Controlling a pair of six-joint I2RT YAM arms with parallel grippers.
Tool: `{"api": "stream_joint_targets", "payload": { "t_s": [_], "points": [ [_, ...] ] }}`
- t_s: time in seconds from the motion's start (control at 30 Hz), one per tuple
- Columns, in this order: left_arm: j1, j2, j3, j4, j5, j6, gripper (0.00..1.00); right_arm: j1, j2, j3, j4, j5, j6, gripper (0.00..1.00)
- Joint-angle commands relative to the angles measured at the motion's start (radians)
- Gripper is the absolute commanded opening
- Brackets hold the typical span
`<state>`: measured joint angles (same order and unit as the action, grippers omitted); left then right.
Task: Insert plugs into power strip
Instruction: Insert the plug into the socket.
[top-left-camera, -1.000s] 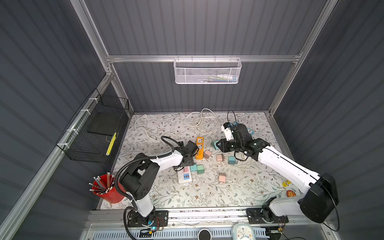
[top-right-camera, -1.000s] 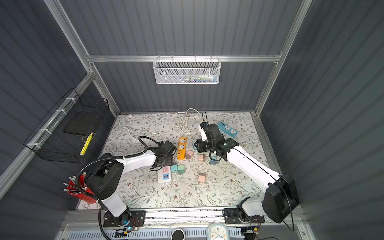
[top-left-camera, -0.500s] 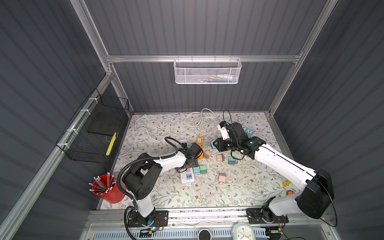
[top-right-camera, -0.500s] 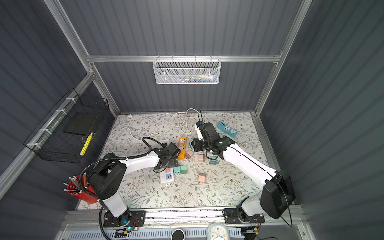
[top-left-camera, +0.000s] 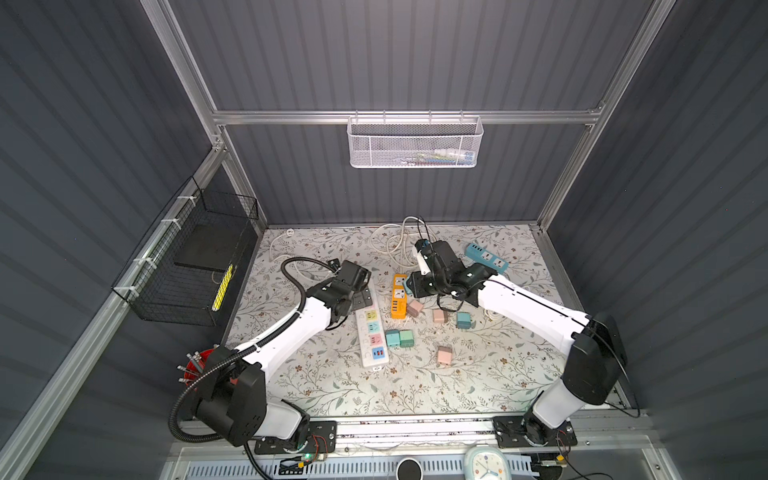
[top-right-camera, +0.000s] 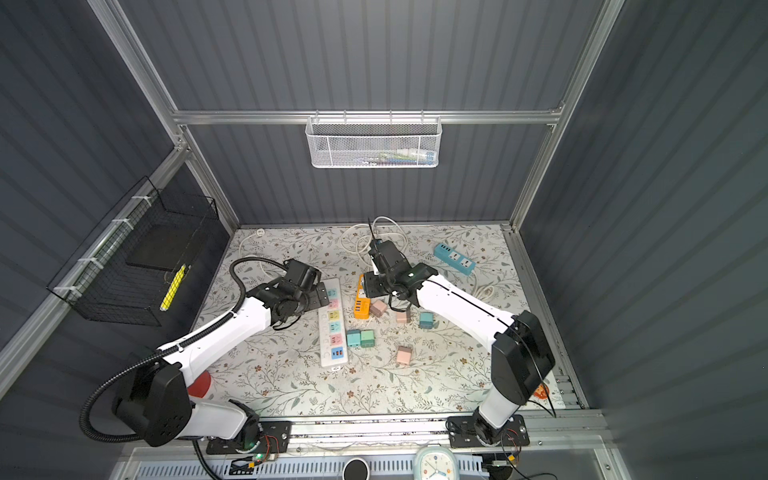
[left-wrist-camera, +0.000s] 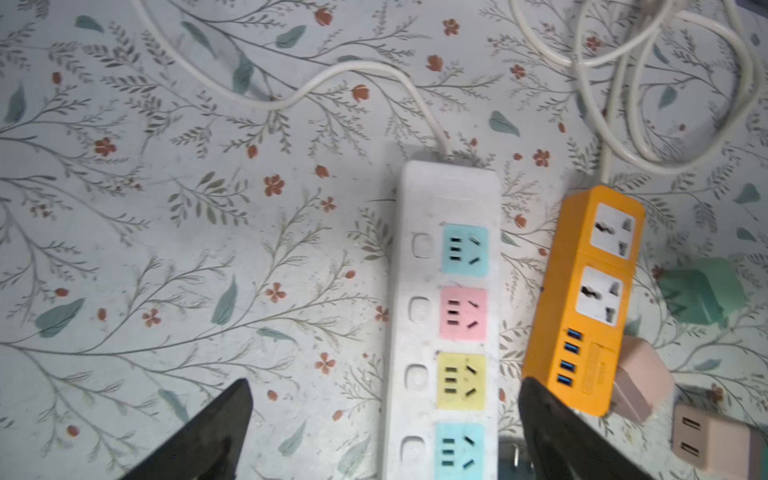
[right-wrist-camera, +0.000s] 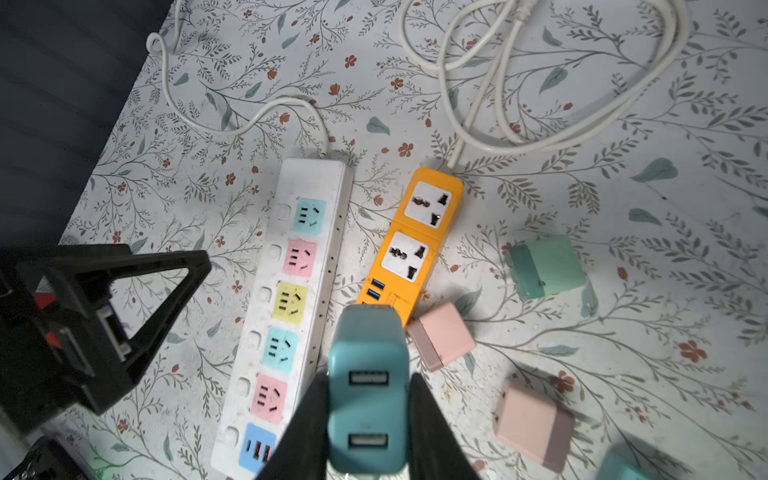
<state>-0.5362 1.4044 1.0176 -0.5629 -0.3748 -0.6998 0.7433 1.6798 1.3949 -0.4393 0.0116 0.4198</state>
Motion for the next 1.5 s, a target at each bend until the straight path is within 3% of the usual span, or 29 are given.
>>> {"api": "stream_joint_targets", "payload": {
  "t_s": [0.0, 0.17, 0.4, 0.5, 1.07, 1.47],
  "points": [
    [-0.005, -0.024, -0.04, -0.039, -0.026, -0.009, 1.0, 0.025, 0.061, 0.07, 0.005, 0.047, 0.026, 0.11],
    [0.017, -0.127, -0.104, -0.013, -0.09, -0.036, 1.0, 0.041, 0.17, 0.17, 0.004, 0.062, 0.056, 0.1],
    [0.241, -0.156, -0.158, 0.035, 0.155, -0.051, 1.0, 0.069, 0.317, 0.315, -0.015, 0.088, 0.09, 0.1],
    [0.274, -0.156, -0.147, 0.03, 0.176, -0.05, 1.0, 0.077, 0.374, 0.385, -0.044, 0.095, 0.092, 0.09],
    [0.295, -0.206, -0.173, 0.034, 0.209, -0.075, 1.0, 0.117, 0.587, 0.629, -0.156, 0.089, 0.114, 0.08],
    [0.297, -0.199, -0.21, 0.085, 0.273, -0.133, 1.0, 0.128, 0.629, 0.661, -0.197, 0.092, 0.12, 0.07]
  ]
}}
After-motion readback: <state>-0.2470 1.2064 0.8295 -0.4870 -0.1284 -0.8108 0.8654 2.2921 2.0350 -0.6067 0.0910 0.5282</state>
